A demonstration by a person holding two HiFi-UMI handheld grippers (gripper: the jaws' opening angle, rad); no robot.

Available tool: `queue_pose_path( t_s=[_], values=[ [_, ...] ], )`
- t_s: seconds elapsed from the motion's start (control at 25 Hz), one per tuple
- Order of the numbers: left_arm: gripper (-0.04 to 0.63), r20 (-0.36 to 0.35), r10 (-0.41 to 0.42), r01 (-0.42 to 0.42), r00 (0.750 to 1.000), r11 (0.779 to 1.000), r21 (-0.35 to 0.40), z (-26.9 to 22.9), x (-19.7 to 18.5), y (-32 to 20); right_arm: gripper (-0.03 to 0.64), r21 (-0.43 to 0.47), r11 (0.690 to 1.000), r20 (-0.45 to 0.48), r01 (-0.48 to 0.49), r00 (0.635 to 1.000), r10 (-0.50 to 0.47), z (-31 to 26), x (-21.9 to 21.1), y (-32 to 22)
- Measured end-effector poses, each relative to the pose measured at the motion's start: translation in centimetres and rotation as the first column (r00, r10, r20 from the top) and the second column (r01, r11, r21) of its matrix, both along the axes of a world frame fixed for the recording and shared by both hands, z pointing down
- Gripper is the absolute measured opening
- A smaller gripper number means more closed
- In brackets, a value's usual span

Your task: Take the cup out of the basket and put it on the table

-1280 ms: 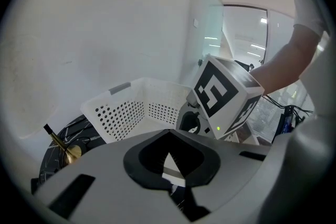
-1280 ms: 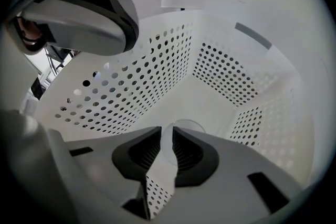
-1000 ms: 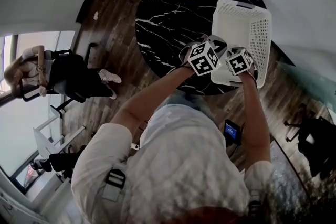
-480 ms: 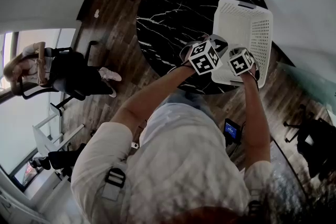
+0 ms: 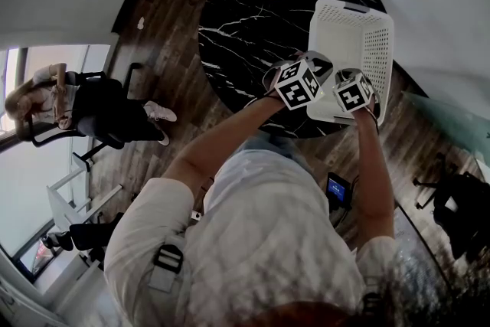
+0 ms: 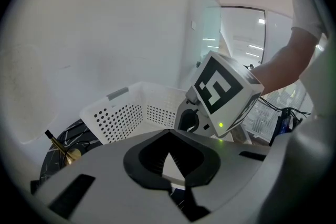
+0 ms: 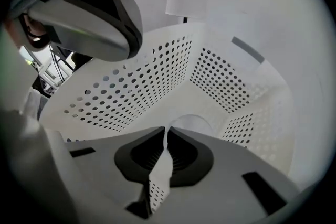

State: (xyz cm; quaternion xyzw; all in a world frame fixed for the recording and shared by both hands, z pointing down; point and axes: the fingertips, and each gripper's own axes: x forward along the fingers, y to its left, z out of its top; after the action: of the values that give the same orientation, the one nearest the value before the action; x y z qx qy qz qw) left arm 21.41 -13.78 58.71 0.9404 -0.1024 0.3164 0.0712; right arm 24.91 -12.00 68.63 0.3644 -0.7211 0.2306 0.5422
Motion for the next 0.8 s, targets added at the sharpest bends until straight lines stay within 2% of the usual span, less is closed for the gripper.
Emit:
queue_pose_path(
  t_s=[0.8],
  values=[
    [0.006,-0.035,0.011,-0.01,0.999,1.0,0.023,-3.6,-0.7,2.5,0.025,0.129,0.991,-0.004,0.02,1.0,-0.019,-7.4,-0.7,1.0]
  ],
)
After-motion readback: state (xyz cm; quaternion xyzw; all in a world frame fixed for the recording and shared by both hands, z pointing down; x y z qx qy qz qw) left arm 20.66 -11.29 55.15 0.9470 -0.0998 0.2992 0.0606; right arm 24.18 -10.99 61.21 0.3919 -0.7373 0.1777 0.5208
